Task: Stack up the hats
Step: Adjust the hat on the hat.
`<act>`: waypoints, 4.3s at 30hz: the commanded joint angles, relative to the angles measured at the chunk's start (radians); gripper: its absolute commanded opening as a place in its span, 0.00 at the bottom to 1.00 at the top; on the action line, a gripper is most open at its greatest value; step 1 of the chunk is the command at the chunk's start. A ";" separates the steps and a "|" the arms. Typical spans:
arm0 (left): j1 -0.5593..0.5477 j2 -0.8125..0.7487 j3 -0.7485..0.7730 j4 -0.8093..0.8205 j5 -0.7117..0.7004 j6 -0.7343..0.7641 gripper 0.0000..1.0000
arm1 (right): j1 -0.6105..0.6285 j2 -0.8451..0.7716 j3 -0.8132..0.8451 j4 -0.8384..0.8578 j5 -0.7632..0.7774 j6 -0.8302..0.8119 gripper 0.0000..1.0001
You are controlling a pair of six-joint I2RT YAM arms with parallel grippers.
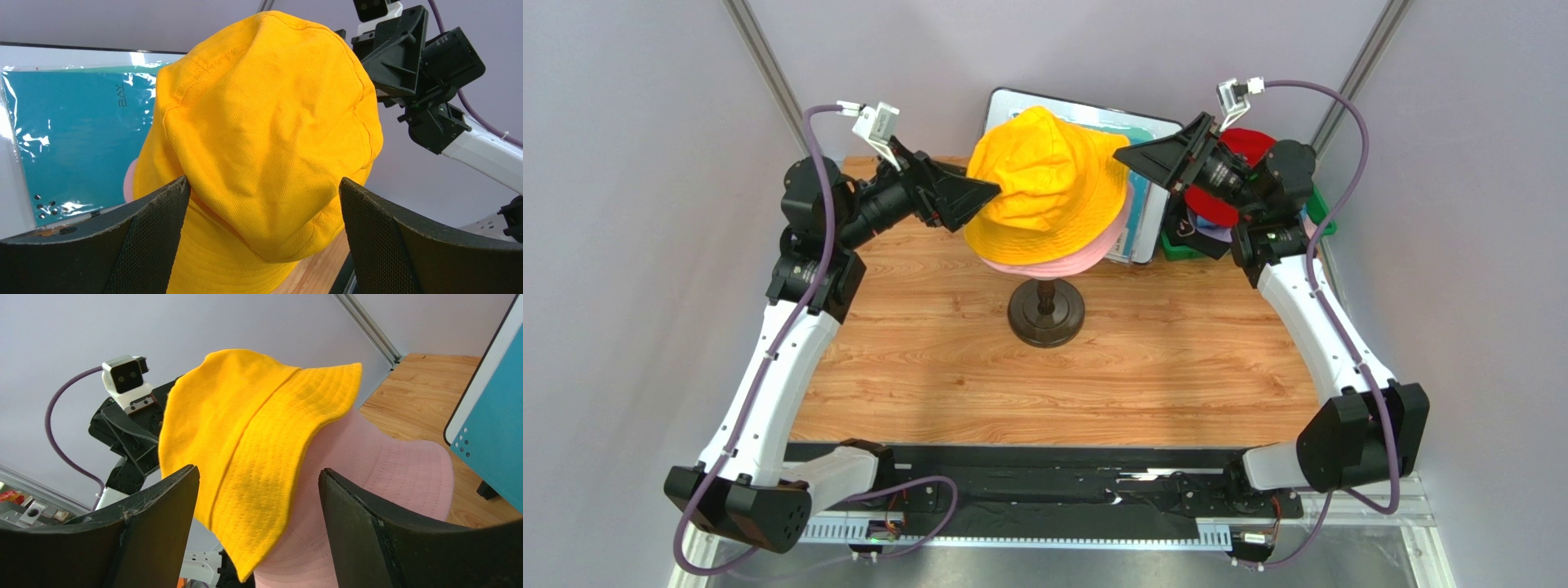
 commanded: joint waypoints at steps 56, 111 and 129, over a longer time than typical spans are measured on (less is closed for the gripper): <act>-0.066 -0.012 -0.129 0.009 -0.086 0.040 0.93 | 0.048 -0.126 -0.273 -0.347 0.365 -0.278 0.00; -0.069 -0.164 -0.060 -0.301 -0.434 0.186 0.99 | -0.133 -0.406 -0.130 -0.821 0.600 -0.544 0.82; -0.069 -0.237 -0.138 -0.306 -0.534 0.264 0.99 | -0.240 0.104 0.020 -0.633 1.230 -0.411 0.75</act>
